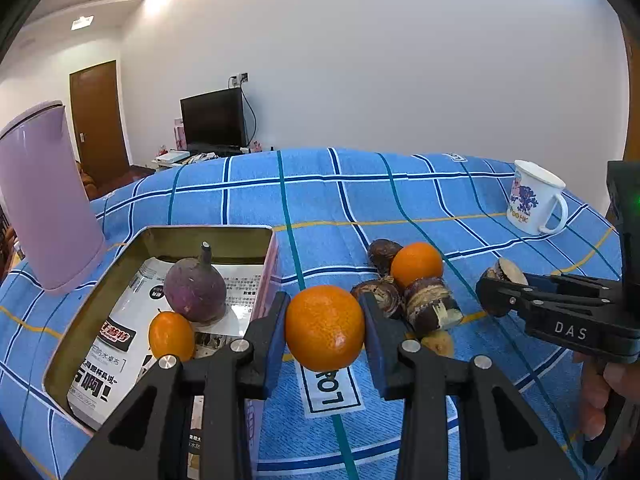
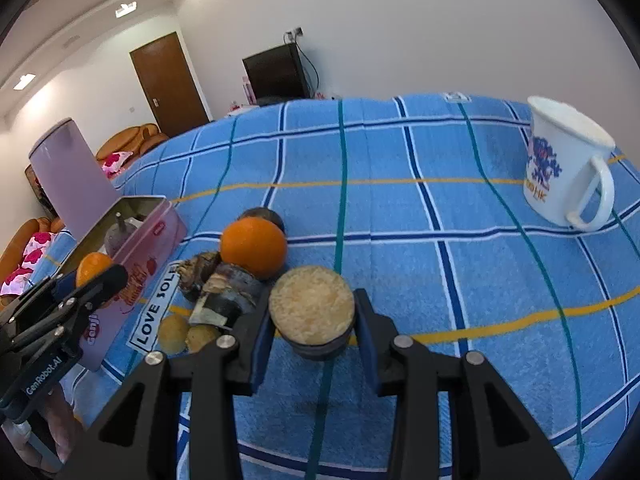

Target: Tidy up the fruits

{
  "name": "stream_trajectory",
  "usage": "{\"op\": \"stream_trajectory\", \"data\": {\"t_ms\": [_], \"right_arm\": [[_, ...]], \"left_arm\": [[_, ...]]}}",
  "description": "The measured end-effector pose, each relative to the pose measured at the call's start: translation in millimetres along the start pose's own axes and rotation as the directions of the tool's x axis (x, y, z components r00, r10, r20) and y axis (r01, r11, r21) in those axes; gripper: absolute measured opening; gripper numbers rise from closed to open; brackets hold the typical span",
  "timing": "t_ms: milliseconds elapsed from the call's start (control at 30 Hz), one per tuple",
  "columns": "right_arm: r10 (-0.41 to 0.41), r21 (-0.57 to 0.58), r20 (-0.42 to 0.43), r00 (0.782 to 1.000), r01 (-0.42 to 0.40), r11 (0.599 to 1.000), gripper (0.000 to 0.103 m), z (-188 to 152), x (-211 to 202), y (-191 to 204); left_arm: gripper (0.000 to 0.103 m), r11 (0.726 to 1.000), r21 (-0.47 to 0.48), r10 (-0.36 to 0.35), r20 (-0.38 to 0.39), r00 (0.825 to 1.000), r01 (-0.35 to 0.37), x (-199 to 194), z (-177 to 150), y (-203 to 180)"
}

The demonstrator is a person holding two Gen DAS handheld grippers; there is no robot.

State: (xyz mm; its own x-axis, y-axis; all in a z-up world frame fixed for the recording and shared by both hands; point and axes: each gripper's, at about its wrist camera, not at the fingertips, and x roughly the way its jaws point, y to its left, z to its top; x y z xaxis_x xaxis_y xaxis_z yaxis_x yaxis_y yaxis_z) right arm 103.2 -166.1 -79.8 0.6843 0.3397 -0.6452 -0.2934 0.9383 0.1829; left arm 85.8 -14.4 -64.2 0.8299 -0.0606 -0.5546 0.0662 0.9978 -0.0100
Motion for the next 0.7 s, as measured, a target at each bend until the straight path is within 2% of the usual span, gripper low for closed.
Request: {"op": "stream_trajectory", "data": {"t_ms": [700], "right_arm": [[0.032,-0.066,0.151,0.988,-0.022,0.998,0.04,-1.4,-26.8,17.2]], "left_arm": [[0.037,0.999,0.016,0.03,0.101,0.994,-0.032,-16.6,-2.2,-4.6]]}}
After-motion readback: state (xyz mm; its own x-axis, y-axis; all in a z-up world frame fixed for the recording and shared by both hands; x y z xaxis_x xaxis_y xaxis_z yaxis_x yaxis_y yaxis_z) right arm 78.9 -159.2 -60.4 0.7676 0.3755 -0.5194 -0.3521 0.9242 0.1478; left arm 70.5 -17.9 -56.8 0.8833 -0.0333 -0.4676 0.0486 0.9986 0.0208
